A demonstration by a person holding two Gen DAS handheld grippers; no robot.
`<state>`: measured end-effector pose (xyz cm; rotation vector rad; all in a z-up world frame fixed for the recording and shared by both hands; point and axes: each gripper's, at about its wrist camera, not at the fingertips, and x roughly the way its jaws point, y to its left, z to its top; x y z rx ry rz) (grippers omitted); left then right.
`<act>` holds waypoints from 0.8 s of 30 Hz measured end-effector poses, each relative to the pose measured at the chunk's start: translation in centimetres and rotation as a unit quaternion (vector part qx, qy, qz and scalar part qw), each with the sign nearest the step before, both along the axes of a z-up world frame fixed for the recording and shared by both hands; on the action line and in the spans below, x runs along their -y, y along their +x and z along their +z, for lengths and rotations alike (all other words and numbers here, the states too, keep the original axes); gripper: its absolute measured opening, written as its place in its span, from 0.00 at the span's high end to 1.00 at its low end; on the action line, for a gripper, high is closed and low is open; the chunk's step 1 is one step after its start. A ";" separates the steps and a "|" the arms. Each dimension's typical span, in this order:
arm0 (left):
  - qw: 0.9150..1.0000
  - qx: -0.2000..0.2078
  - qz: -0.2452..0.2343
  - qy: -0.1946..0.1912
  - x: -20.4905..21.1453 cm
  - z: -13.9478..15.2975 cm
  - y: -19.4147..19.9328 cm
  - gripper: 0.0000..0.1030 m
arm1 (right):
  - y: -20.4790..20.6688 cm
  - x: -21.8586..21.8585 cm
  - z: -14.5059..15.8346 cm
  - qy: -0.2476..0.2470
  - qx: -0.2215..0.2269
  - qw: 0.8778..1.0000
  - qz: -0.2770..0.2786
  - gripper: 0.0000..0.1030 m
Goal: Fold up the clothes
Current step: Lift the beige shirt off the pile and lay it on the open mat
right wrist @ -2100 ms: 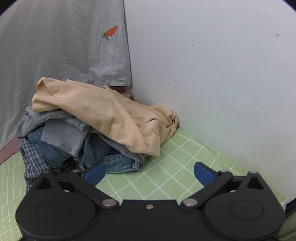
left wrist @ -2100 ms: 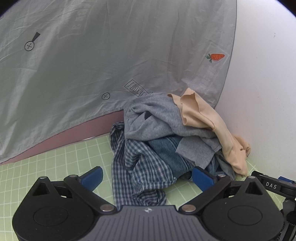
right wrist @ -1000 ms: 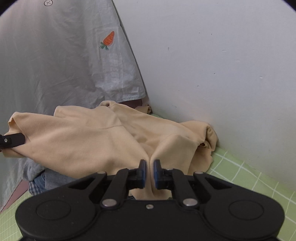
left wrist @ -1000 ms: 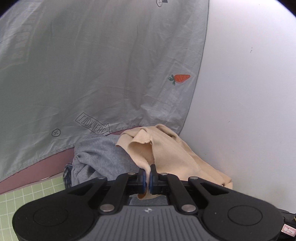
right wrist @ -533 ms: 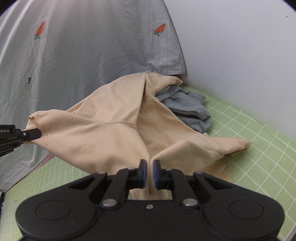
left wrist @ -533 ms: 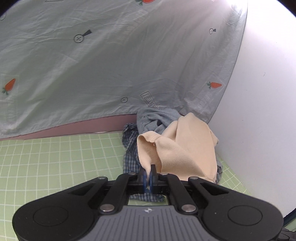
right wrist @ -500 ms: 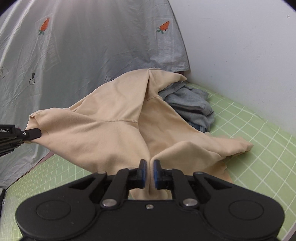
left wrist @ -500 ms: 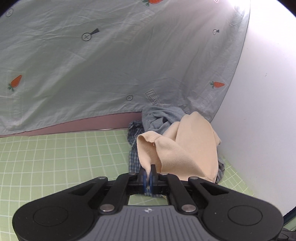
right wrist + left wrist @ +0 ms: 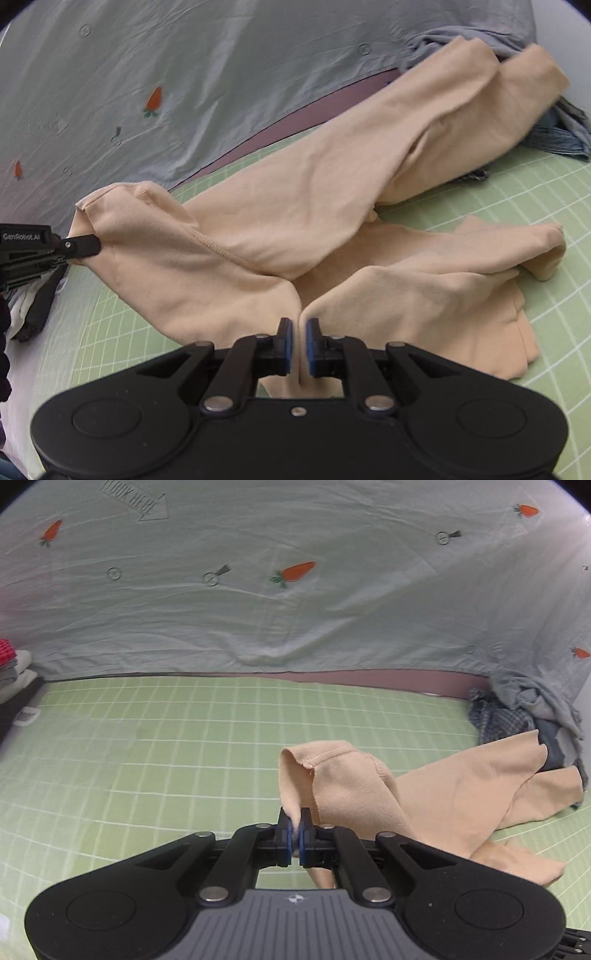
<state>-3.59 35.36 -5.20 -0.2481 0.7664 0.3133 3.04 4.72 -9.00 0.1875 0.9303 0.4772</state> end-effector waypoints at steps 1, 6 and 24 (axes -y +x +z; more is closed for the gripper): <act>1.000 -0.009 0.014 -0.005 -1.8 -0.4 -0.7 0.94 | -0.7 -1.9 -0.2 -0.001 -0.004 1.000 0.015 0.91; 0.997 -0.018 0.064 -0.028 -5.7 -1.0 -3.8 0.92 | -1.2 -4.2 0.1 -0.005 0.001 1.000 0.024 0.85; 0.982 -0.058 0.091 -0.153 8.0 -4.1 -3.1 0.42 | 4.6 5.8 1.4 -0.064 0.034 0.996 -0.052 0.64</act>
